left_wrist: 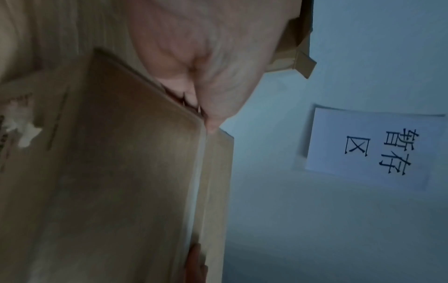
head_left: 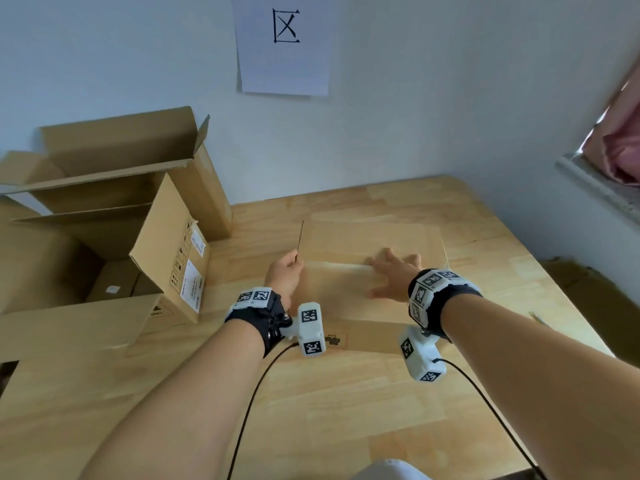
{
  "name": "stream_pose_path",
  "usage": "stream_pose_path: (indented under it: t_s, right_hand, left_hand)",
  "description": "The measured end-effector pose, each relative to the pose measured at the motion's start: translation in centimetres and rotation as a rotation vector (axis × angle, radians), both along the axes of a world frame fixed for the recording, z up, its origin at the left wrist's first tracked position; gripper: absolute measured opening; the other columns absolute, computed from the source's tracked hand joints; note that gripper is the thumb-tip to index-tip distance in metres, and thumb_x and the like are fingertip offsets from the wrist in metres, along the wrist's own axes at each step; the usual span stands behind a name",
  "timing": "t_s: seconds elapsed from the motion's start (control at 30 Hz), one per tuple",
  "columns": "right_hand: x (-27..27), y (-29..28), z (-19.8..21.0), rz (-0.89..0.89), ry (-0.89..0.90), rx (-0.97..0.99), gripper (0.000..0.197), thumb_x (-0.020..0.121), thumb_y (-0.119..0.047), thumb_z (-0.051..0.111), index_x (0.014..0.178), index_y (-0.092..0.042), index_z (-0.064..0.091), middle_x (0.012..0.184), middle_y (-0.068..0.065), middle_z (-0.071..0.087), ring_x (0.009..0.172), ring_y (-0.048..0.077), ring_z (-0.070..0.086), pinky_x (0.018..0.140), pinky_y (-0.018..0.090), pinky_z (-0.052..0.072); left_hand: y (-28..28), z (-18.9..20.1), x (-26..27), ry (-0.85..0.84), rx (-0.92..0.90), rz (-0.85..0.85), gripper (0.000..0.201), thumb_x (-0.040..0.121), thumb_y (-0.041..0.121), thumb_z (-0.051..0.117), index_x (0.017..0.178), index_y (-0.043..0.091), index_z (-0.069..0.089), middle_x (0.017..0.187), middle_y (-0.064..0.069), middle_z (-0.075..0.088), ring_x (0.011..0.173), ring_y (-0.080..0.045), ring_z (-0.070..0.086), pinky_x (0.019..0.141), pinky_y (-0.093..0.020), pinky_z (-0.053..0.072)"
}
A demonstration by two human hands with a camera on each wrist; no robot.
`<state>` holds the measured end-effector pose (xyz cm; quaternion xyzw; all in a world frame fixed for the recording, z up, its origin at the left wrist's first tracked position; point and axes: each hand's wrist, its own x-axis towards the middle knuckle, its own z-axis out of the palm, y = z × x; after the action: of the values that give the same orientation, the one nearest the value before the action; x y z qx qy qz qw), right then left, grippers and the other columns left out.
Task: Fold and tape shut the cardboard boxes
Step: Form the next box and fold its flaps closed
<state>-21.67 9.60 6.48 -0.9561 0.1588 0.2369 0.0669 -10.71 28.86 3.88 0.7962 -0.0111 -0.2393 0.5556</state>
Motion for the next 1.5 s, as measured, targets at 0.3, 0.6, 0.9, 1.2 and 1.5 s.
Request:
stream_pose_path:
  t_s: [0.3,0.6,0.9,1.2,1.5]
  right_hand:
    - [0.0,-0.4,-1.6,-0.011,-0.017,0.01,0.077,0.088,-0.06,0.046,0.149,-0.037,0.004,0.157,0.003,-0.001,0.143,0.032,0.015,0.113,0.06,0.001]
    - [0.4,-1.4,-3.3,-0.11,0.02,0.098,0.084,0.08,-0.072,0.043,0.143,-0.052,-0.009,0.156,-0.008,-0.019,0.143,0.04,-0.012,0.109,0.068,0.001]
    - [-3.3,-3.3,-2.9,-0.413,-0.276,0.186,0.056,0.087,-0.056,0.046,0.137,-0.051,0.022,0.152,-0.005,0.004,0.142,0.035,-0.006,0.114,0.059,0.002]
    - [-4.4,-4.5,-3.5,-0.739,-0.408,0.359,0.07,0.091,-0.042,0.055,0.148,-0.026,0.017,0.156,0.007,0.007,0.138,0.035,0.026,0.111,0.047,0.03]
    - [-4.2,-4.4,-3.4,-0.709,-0.382,0.302,0.063,0.094,-0.041,0.049,0.149,-0.031,0.018,0.156,0.01,0.006,0.135,0.036,0.031,0.109,0.046,0.033]
  left_hand:
    - [-0.1,-1.0,-1.1,-0.118,0.045,0.014,0.045,0.099,0.015,0.047,0.143,0.017,0.04,0.148,0.001,0.041,0.135,-0.015,0.039,0.106,-0.023,0.03]
    - [-0.5,-0.9,-0.9,-0.181,0.147,0.001,0.041,0.101,0.013,0.043,0.141,0.02,0.044,0.145,0.001,0.045,0.132,-0.017,0.043,0.1,-0.019,0.032]
    - [-0.8,-1.2,-1.2,-0.194,0.153,0.022,0.04,0.102,0.017,0.041,0.141,0.022,0.045,0.146,-0.001,0.044,0.132,-0.02,0.043,0.101,-0.022,0.034]
    - [-0.9,-1.5,-1.2,-0.188,0.148,0.039,0.04,0.102,0.017,0.042,0.141,0.02,0.044,0.147,0.0,0.042,0.134,-0.019,0.041,0.106,-0.026,0.033]
    - [-1.1,-1.2,-1.4,-0.203,0.173,0.057,0.04,0.102,0.017,0.041,0.141,0.02,0.045,0.147,-0.001,0.043,0.129,-0.021,0.046,0.093,-0.019,0.035]
